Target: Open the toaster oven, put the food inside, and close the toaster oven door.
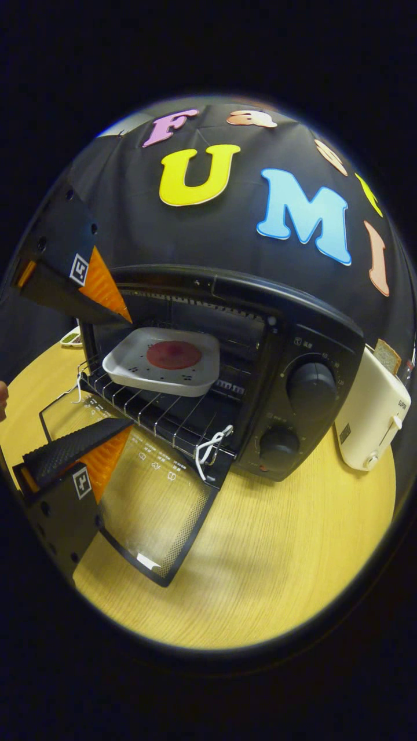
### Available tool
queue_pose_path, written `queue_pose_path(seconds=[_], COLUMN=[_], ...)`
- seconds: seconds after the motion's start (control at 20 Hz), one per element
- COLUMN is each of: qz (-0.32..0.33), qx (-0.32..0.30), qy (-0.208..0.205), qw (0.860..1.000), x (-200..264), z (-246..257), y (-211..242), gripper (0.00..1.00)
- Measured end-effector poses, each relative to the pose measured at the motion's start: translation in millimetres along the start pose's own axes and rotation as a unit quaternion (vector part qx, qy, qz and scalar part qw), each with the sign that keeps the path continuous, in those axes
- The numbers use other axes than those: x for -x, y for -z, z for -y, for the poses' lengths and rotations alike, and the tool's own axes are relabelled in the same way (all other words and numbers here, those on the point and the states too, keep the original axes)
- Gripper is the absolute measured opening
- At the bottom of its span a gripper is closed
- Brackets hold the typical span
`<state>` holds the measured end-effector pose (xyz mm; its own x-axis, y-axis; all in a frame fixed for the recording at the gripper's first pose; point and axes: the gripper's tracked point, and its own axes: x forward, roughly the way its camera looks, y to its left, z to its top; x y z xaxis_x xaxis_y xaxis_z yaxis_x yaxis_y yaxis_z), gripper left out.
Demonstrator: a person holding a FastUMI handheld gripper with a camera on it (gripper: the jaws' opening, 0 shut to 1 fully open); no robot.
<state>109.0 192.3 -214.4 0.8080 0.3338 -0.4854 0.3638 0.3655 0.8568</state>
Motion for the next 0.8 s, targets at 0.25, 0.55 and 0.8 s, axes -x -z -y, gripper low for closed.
queue_pose_path(seconds=[0.25,0.55,0.8], qz=[-0.005,0.017,0.010], qx=[0.064,0.210,0.329], qy=[0.007,0.021,0.043], qw=[0.998,0.977,0.943], x=[31,65,80], z=[5,12,23], y=[8,16,35], gripper=[0.97,0.98,0.98])
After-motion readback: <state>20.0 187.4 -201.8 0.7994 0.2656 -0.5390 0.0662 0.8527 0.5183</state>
